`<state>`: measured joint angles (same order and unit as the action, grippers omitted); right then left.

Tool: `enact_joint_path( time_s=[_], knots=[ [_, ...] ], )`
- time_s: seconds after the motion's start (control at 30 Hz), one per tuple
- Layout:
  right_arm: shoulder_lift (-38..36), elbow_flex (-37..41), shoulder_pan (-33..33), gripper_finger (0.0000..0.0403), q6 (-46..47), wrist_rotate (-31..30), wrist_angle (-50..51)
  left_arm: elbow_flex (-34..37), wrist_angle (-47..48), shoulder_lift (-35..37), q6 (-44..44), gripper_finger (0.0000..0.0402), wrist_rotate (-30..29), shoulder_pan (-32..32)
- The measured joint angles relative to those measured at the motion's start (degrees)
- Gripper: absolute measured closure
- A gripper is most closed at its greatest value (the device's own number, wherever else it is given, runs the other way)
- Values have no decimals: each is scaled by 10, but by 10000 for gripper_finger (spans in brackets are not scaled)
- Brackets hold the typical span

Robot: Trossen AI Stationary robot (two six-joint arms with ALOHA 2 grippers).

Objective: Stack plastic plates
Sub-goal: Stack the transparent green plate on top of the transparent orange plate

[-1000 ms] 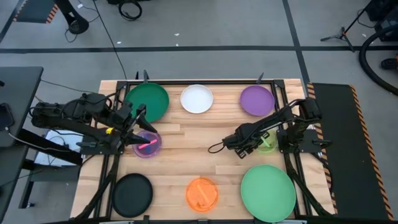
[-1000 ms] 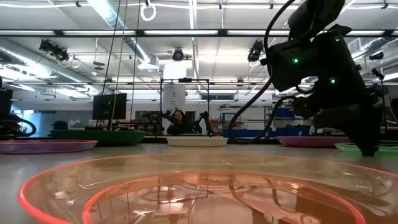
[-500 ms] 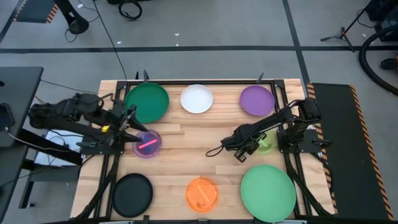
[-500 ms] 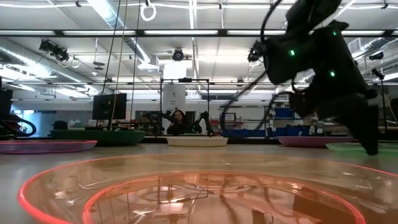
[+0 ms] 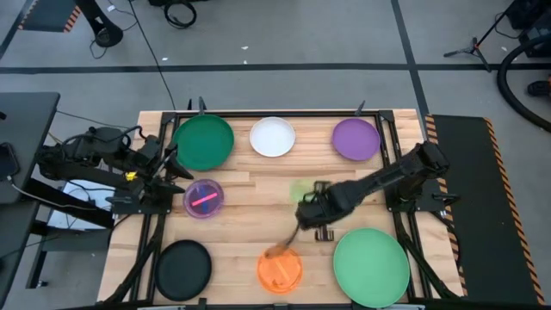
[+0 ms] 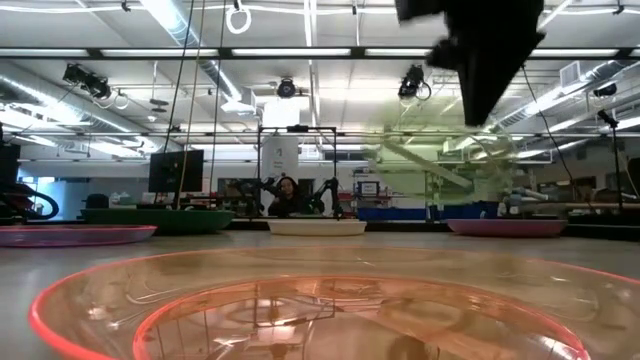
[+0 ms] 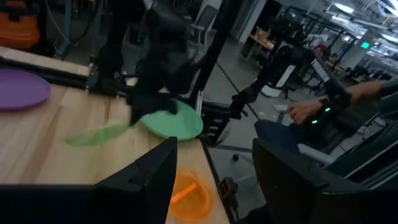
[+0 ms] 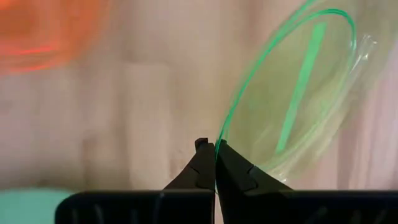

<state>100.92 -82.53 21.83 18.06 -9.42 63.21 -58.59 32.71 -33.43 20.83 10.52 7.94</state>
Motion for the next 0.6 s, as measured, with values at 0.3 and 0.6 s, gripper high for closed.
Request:
enact_joint_path(
  time_s=[0.3, 0.6],
  knots=[
    [31, -8, 102, 394, -383, -4, -77, 0, 1, -7, -2, 187, -20, 0],
    [136, -62, 134, 393, -615, -106, -145, 0, 2, -108, 74, 187, -43, 22]
  ],
)
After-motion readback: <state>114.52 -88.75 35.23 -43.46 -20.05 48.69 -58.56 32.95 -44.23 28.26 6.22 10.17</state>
